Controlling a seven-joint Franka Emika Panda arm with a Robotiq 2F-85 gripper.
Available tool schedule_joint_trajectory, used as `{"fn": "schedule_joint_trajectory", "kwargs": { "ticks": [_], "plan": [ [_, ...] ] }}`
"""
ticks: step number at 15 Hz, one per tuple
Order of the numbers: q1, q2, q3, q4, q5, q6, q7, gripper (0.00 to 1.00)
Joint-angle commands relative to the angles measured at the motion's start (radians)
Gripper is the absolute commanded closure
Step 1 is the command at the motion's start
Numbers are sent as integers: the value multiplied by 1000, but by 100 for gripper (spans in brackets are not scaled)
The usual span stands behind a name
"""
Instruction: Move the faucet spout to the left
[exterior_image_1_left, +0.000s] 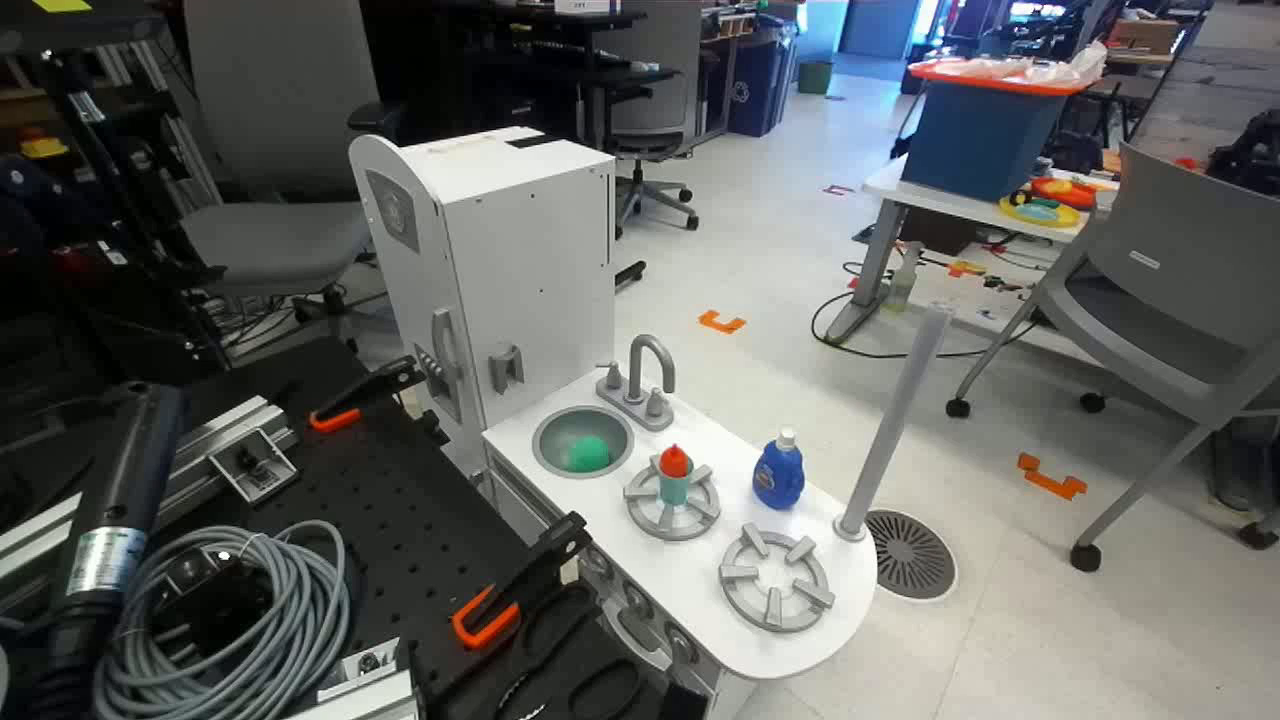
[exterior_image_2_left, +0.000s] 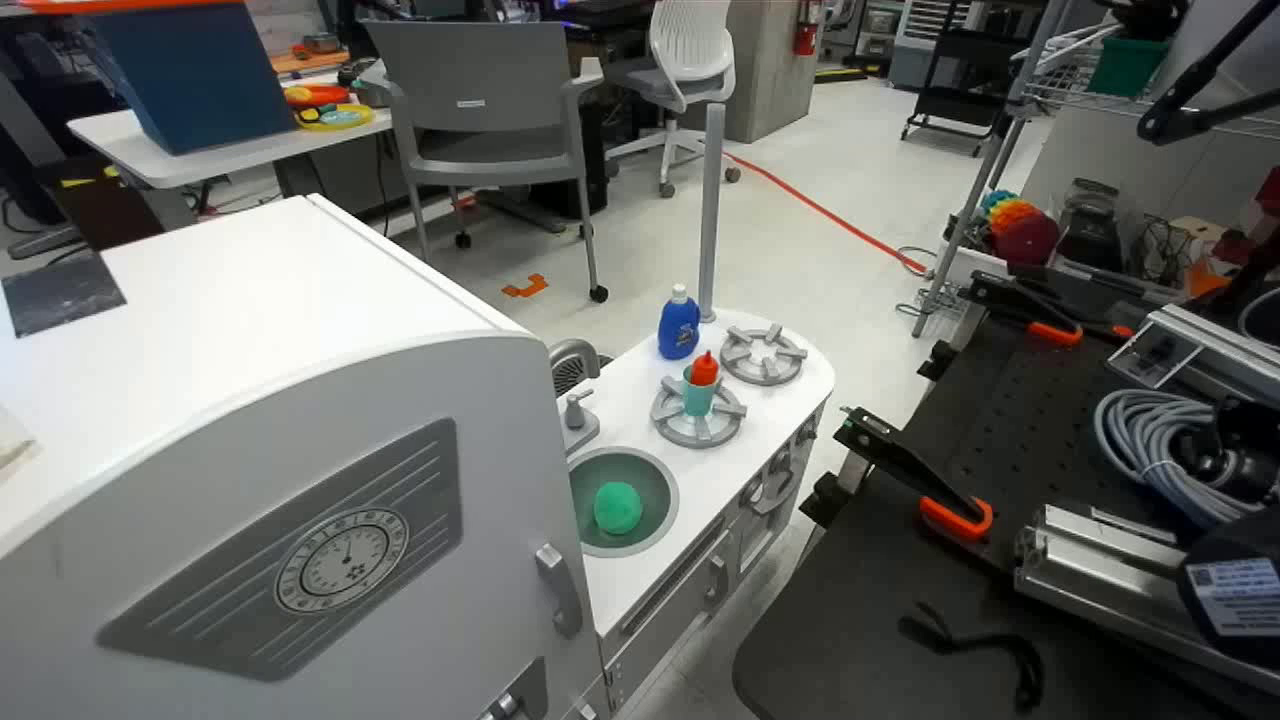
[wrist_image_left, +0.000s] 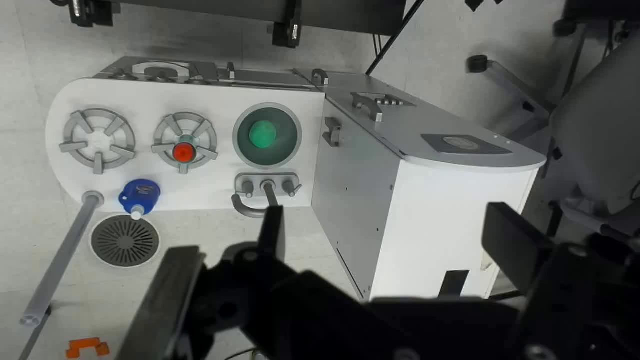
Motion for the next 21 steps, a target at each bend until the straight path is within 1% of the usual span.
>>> {"fn": "schedule_joint_trajectory", "kwargs": {
  "ticks": [1, 7, 8, 9, 12, 16, 19, 21],
  "plan": [
    [-18, 1, 14, 4, 8, -4, -7, 0],
    [-18, 0, 14, 5, 8, -4, -7, 0],
    [-26, 53, 29, 14, -11, 45, 7, 0],
    [-31, 81, 40, 14, -25, 74, 12, 0],
    [-41, 263, 67, 21, -72, 222, 33, 0],
    [-50, 536, 89, 77, -151, 390, 99, 0],
    [-45, 752, 83, 150, -245, 546, 163, 0],
    [-31, 894, 66, 209, -320, 646, 187, 0]
  ]
}}
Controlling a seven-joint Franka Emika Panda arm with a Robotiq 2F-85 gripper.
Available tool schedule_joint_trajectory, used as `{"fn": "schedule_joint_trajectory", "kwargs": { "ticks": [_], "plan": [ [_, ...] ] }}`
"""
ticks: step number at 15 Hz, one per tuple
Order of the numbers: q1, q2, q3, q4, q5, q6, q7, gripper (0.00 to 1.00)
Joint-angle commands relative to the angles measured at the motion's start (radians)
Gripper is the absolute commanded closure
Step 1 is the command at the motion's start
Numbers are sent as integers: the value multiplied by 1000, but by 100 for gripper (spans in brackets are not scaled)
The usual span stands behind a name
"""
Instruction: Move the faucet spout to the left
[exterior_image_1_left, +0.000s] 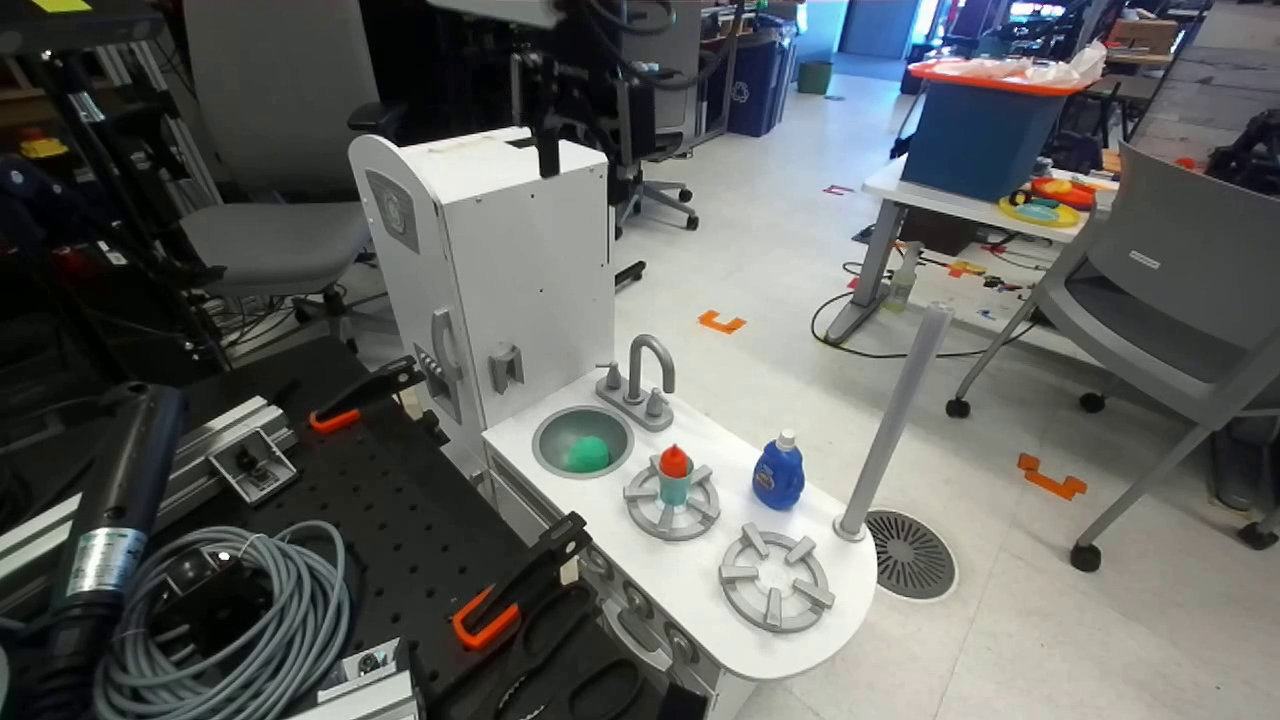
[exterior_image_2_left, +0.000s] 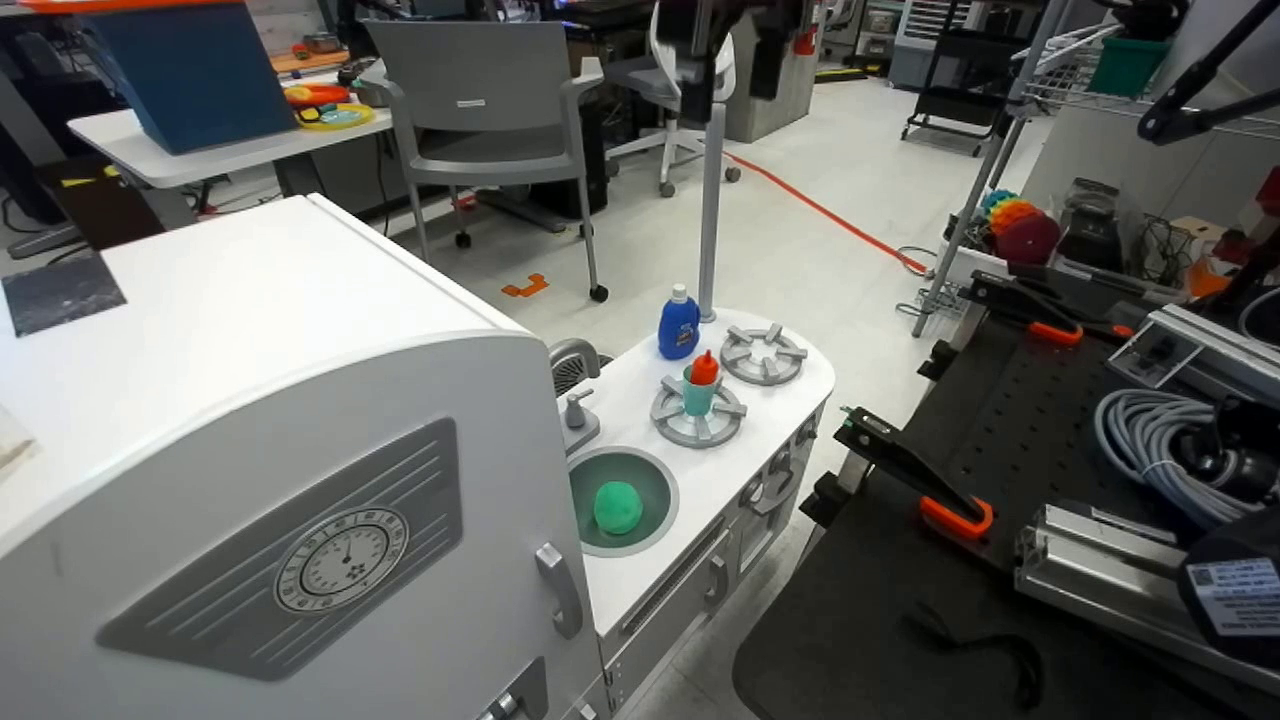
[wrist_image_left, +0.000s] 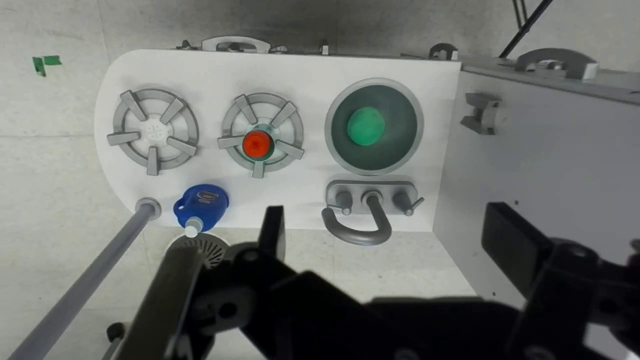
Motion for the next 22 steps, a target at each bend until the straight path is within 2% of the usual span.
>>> {"fn": "schedule_joint_trajectory", "kwargs": {
  "ticks": [1, 3, 6, 10, 16, 22],
  "plan": [
    [13, 256, -19, 149, -147, 132, 73, 0],
    [39, 373, -49, 213, -220, 201, 85, 0],
    [52, 521, -64, 305, -242, 266, 54, 0],
    [31, 671, -33, 411, -219, 310, -26, 0],
    [20, 824, -11, 554, -229, 362, -151, 0],
    [6, 922, 34, 650, -247, 394, -301, 0]
  ]
}}
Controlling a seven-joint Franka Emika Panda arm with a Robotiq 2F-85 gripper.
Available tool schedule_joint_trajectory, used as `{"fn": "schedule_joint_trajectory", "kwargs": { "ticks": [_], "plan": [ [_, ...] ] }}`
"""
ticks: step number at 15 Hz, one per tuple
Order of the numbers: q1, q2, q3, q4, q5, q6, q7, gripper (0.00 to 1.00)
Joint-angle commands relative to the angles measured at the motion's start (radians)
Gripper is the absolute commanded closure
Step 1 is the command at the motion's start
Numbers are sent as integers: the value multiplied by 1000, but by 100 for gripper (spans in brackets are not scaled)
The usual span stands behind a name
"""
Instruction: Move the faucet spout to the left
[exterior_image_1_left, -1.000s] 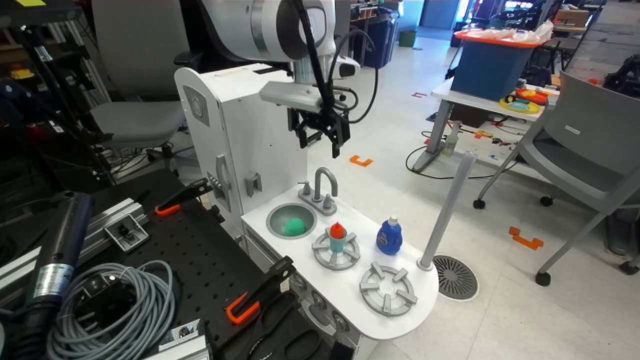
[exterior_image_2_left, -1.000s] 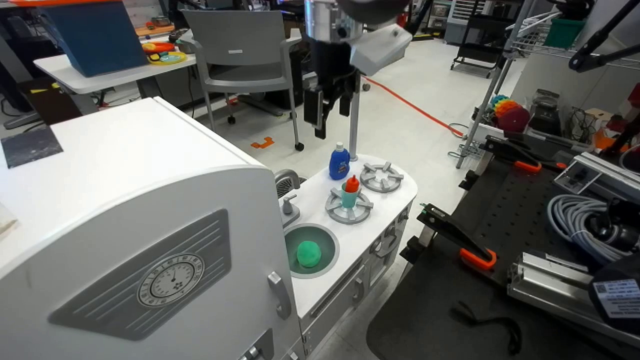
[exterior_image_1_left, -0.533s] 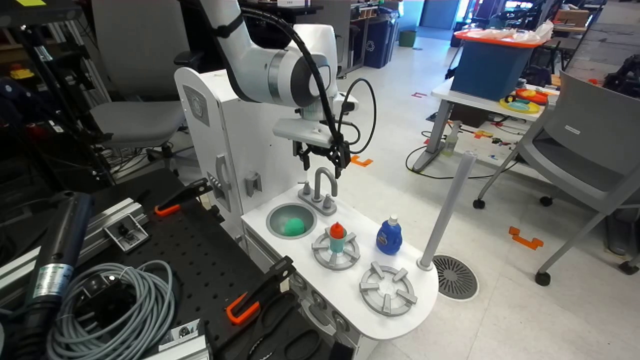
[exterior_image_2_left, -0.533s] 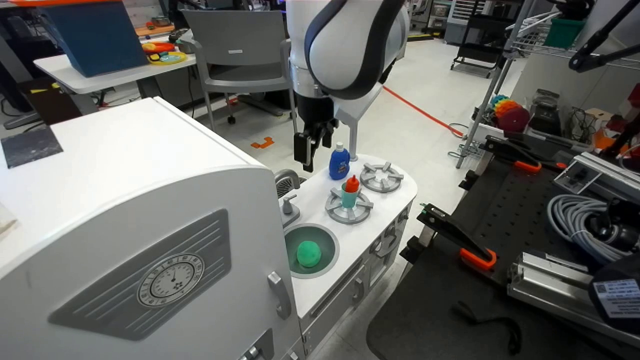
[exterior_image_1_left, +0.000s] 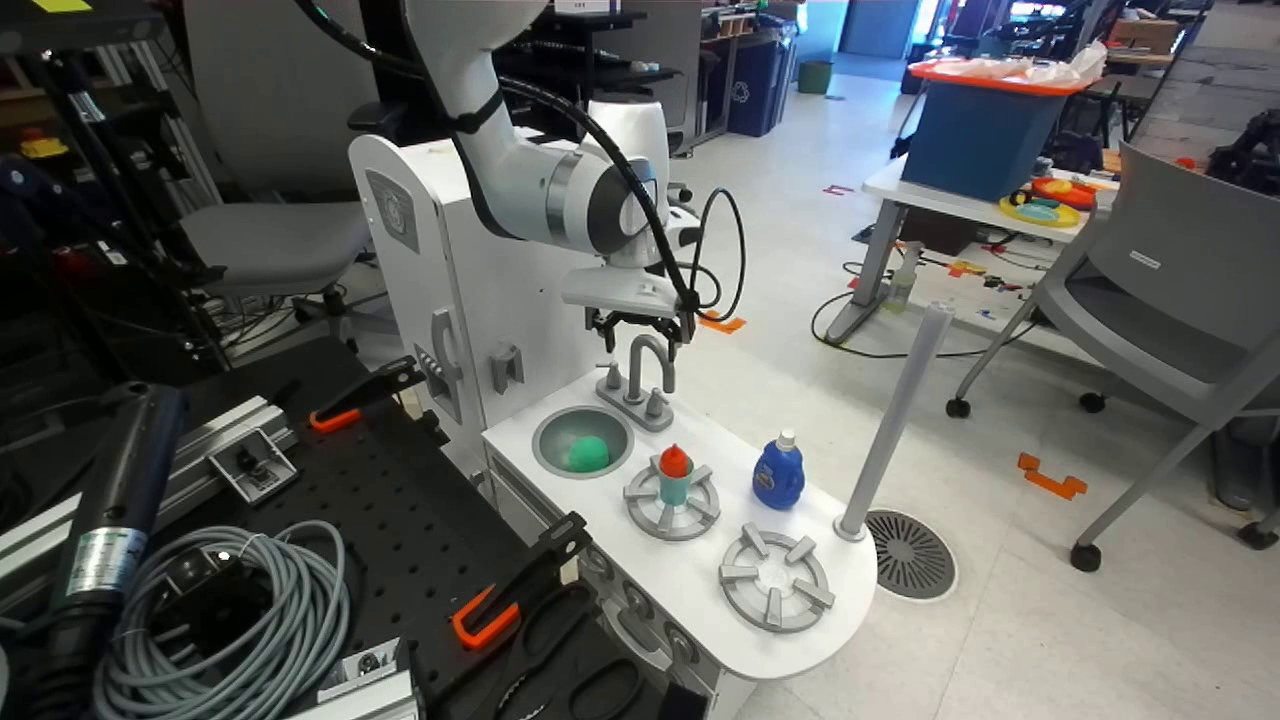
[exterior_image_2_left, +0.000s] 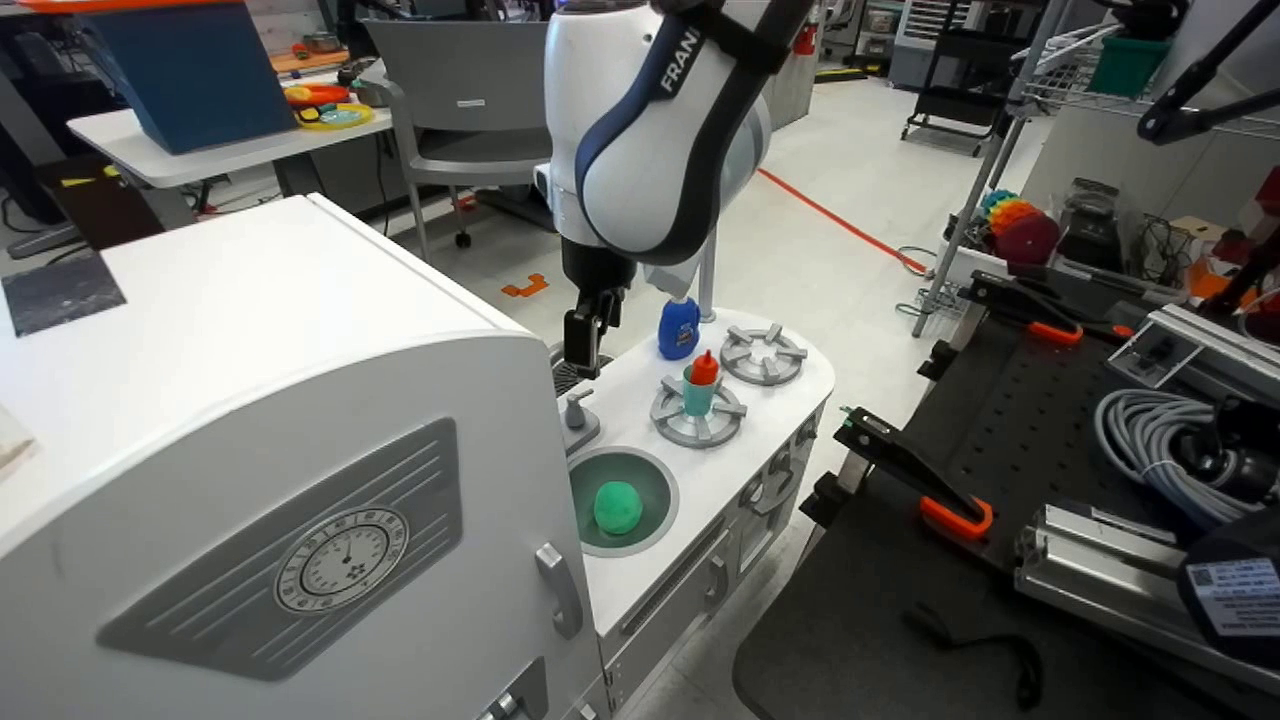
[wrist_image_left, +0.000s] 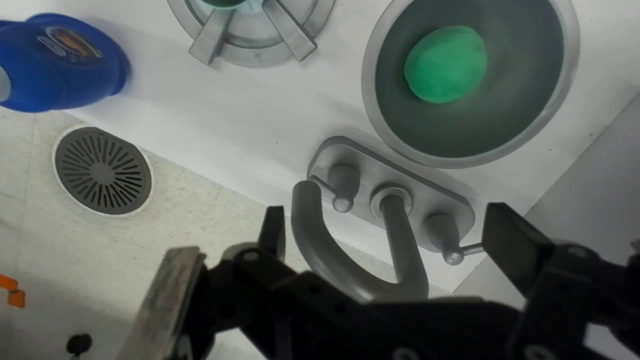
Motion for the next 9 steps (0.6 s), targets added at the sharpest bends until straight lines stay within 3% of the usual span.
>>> {"fn": "schedule_joint_trajectory", "kwargs": {
  "ticks": [1, 9],
  "plan": [
    [-26, 59, 33, 70, -31, 16, -89, 0],
    [-19, 139, -6, 179, -120, 16, -199, 0]
  ]
}}
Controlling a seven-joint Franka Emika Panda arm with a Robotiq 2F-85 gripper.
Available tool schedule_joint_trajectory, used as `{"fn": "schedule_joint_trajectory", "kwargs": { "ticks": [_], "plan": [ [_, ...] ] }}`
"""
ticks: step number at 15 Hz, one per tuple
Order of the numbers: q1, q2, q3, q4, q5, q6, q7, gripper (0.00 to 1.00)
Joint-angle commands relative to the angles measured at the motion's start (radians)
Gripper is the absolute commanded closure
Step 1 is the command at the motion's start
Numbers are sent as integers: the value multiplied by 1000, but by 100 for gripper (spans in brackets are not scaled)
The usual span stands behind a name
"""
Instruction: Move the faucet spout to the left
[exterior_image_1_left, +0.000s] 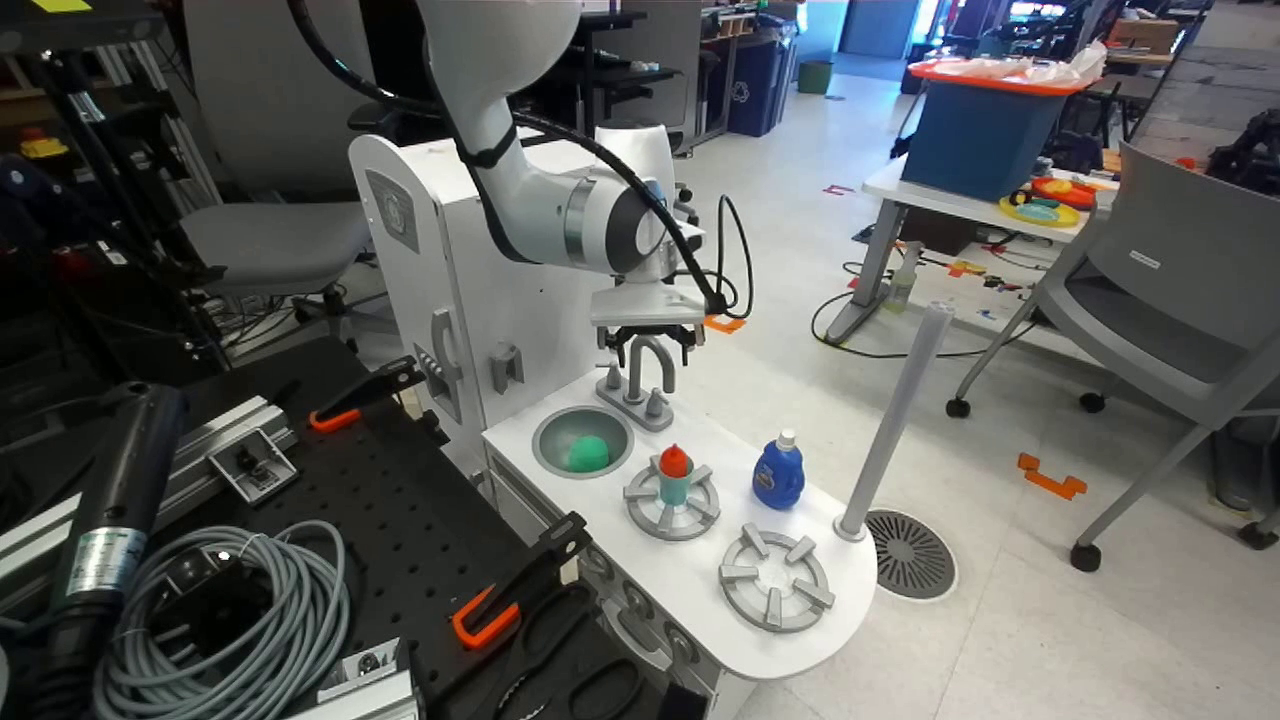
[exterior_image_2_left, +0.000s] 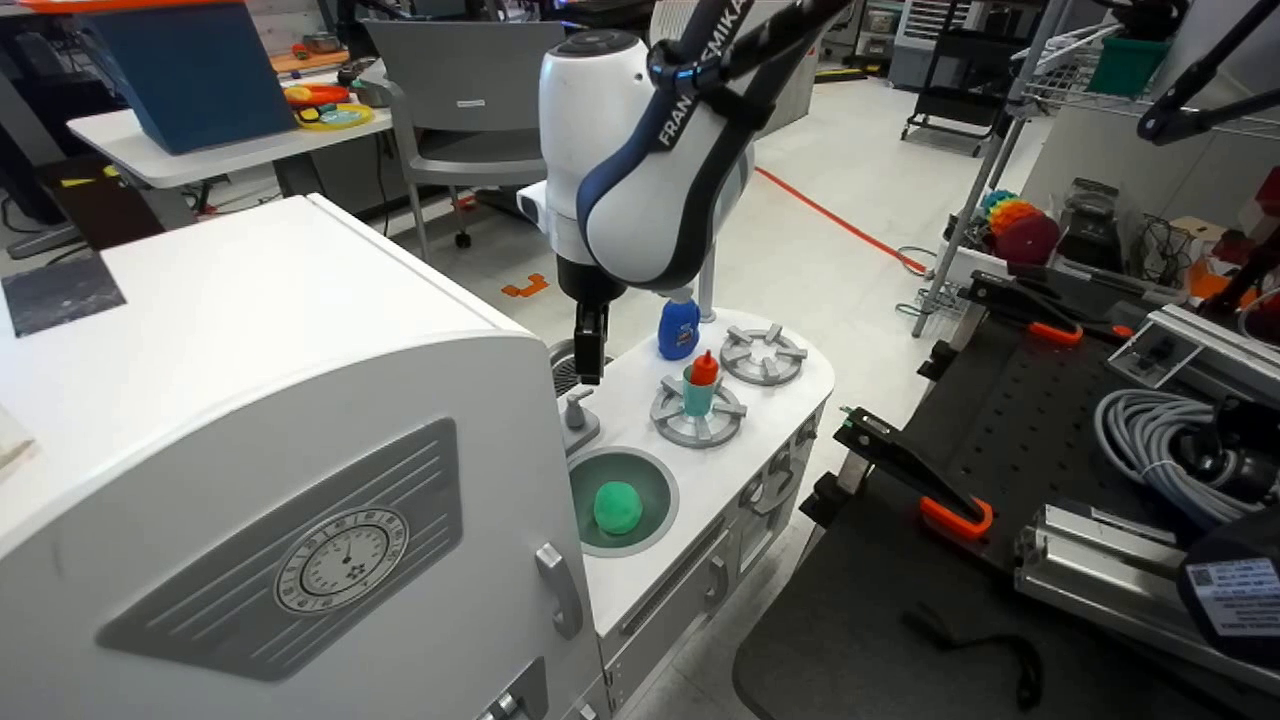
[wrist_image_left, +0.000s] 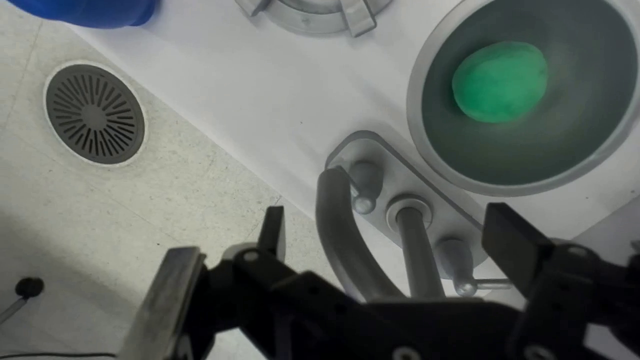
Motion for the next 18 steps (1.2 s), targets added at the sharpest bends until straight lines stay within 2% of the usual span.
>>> {"fn": "schedule_joint_trajectory", "kwargs": {
  "ticks": [1, 7, 11, 15, 18],
  "plan": [
    [-12, 58, 6, 84, -38, 10, -43, 0],
    [-22, 130, 73, 189, -24, -6, -110, 0],
    [-18, 156, 76, 225, -15, -32, -105, 0],
    [-13, 136, 61, 172, -5, -44, -63, 0],
    [-26, 118, 120, 101, 25, -53, -51, 0]
  ]
}}
